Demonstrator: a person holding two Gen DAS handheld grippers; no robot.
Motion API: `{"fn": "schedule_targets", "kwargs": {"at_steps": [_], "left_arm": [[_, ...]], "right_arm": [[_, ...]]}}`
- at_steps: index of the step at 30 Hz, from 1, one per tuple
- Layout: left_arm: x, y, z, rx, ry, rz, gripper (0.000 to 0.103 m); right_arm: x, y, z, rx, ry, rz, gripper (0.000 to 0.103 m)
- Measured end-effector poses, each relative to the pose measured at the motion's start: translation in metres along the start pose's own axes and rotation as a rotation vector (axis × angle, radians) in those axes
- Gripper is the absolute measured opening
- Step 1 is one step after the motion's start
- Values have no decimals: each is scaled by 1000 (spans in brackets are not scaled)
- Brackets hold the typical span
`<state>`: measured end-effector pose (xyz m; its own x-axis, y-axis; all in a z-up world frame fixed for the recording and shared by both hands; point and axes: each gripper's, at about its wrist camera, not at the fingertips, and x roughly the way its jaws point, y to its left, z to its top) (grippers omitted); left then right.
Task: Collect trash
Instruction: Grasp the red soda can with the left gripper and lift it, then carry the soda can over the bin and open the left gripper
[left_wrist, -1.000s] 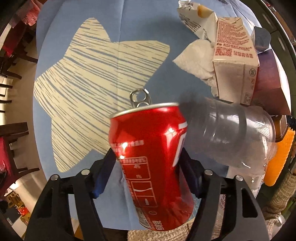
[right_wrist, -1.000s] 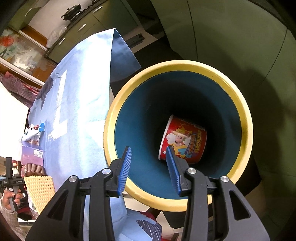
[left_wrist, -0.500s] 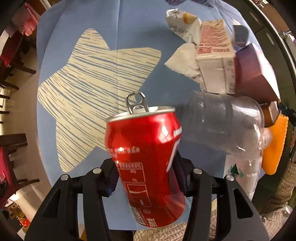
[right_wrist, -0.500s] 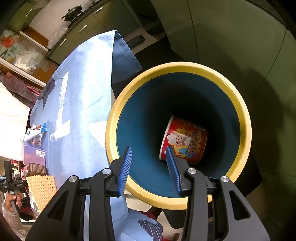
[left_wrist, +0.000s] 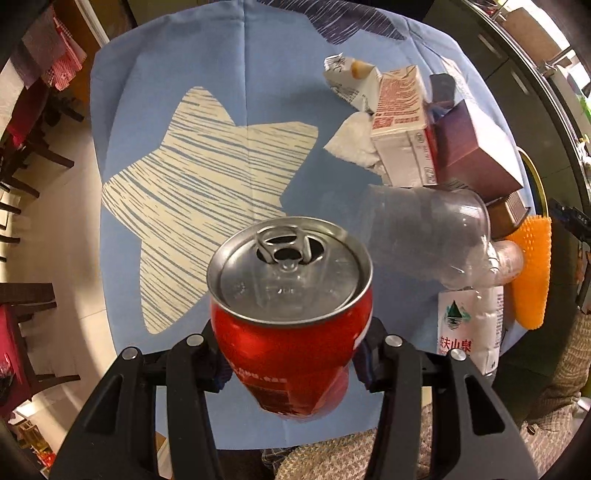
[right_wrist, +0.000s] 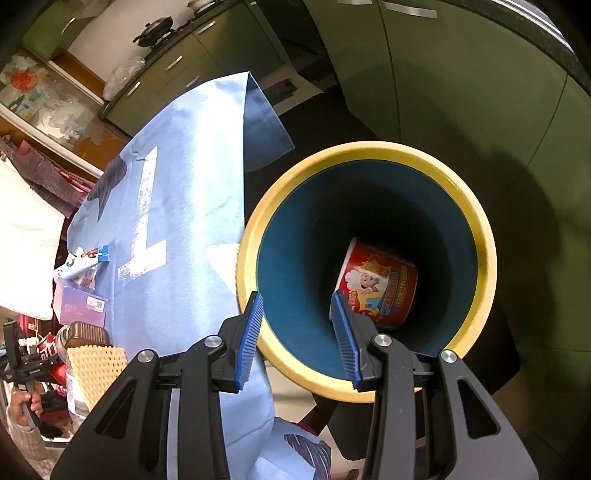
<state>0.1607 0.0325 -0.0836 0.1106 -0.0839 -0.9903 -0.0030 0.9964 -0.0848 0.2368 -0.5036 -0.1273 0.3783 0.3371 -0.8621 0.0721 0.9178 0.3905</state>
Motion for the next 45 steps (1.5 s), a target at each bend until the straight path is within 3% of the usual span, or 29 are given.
{"fn": "schedule_targets", "kwargs": {"at_steps": [9,14,19,26,31,40,45], "left_arm": [[-24,-27,3,56,-47,5,48],[-31,-21,0,89,-83,12,48],[-68,-47,5,160,-155,10,48],[-116,-136,29,353,-269,-28,48],[-121,-220,53,513,-296,-103,48],[-60,-392,100,766,-183,-257,48],[3,-469,118,845,-114,-246,48]], "right_arm": [[-7,-4,-9,2,-24,11,40],[-19,-4,-16,-11,-54,20,40],[-35,-5,-20,-13,-94,42,40],[-80,-17,-27,0,-200,81,40],[-106,-31,-42,7,-251,106,40],[-143,-60,-87,25,-299,111,40],[-153,-76,-104,41,-311,104,40]]}}
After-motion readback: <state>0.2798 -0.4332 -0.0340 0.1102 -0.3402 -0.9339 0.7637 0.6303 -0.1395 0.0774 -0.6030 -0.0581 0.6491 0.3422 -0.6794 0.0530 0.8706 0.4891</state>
